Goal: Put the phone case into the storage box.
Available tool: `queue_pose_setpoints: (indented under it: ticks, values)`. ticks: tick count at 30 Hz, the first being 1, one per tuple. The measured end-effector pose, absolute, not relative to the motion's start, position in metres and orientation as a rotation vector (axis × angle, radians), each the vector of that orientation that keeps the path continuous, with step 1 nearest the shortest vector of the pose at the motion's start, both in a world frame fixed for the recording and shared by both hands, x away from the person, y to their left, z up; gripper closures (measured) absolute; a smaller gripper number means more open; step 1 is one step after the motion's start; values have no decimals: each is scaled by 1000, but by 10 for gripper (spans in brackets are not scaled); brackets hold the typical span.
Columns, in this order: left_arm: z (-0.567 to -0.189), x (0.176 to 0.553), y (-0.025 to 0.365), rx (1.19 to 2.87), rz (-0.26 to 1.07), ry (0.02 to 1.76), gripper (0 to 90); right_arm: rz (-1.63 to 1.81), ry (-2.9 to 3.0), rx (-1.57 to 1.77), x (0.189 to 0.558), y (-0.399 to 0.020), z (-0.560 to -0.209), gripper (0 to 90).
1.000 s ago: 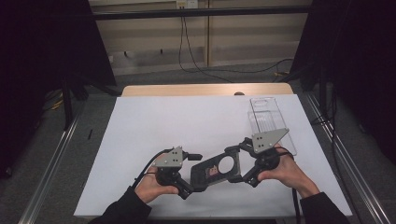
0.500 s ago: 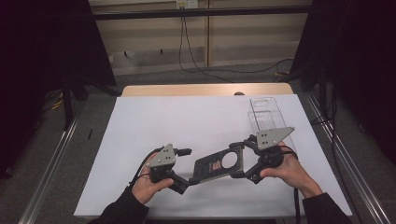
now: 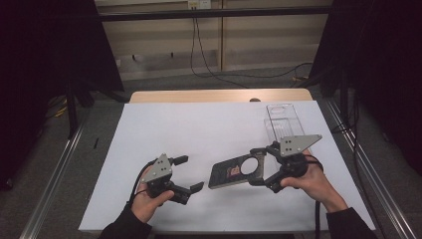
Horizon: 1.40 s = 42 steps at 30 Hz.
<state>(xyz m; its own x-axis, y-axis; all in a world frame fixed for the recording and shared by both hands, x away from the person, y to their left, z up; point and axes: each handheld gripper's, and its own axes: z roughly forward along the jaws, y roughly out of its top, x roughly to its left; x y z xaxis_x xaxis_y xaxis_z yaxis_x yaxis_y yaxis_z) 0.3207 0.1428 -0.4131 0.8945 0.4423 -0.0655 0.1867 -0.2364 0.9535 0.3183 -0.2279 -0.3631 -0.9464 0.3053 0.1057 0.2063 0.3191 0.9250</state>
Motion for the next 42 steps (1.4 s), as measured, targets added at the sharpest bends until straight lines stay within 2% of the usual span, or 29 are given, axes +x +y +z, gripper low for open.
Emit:
queue_pose_setpoints:
  ticks: [14, 21, 42]
  values:
    - [-415, 310, 178, 1714, 439, 607, 22, 1705, 2433, 594, 318, -238, -365, 118]
    - [-424, 315, 196, 1681, 462, 676, 22, 1692, 2406, 639, 318, -244, -365, 119]
    - [-430, 295, 230, 1649, 543, 819, 22, 1676, 2320, 728, 315, -260, -355, 118]
